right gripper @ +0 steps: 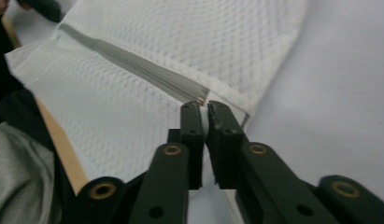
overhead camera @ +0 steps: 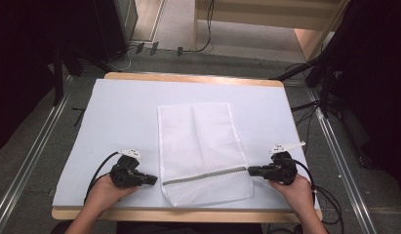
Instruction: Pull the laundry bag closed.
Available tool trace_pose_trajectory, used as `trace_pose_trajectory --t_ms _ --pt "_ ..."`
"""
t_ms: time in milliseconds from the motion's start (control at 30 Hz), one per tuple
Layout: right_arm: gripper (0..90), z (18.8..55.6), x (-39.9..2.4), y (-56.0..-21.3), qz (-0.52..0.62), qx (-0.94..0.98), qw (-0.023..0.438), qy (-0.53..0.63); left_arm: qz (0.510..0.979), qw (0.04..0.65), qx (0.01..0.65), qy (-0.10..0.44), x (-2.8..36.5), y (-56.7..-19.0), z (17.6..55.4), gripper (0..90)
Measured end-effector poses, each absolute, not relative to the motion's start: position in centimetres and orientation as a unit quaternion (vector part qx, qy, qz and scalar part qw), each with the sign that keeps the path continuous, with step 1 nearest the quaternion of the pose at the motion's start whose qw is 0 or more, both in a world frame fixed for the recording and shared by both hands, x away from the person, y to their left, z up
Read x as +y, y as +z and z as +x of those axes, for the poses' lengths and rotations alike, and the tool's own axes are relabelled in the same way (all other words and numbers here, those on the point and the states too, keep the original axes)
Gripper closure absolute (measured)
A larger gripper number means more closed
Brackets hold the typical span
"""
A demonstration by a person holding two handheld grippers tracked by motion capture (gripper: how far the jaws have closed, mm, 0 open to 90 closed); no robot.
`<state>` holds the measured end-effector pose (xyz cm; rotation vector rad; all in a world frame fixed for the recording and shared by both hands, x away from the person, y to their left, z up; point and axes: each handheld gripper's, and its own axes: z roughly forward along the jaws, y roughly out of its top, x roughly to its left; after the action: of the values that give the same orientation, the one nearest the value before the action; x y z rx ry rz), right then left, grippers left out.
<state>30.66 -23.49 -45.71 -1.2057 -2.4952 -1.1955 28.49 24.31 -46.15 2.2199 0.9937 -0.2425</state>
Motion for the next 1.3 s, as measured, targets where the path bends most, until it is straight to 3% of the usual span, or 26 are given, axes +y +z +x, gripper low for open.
trace_pose_trajectory --t_ms 100,267,700,900,1300 --pt "64.1 30.7 -23.1 -45.8 -0.384 -0.828 0.072 -0.403 0.85 0.365 0.371 -0.085 24.4 -45.6 28.5 90.0" --pt "49.2 30.4 -23.4 -45.2 -0.374 -0.825 0.041 -0.422 0.839 0.382 0.381 -0.075 24.8 -45.0 28.6 80.3" --pt "49.7 30.9 -25.7 -45.0 -0.391 -0.812 -0.046 -0.432 0.824 0.388 0.412 -0.033 26.4 -44.1 29.2 59.7" --pt "49.6 31.0 -26.5 -45.1 -0.402 -0.806 -0.066 -0.43 0.817 0.385 0.429 -0.016 27.4 -44.0 29.5 49.5" --pt "45.0 31.5 -27.3 -45.8 -0.429 -0.797 -0.082 -0.417 0.809 0.376 0.452 0.022 28.9 -44.2 29.9 39.1"
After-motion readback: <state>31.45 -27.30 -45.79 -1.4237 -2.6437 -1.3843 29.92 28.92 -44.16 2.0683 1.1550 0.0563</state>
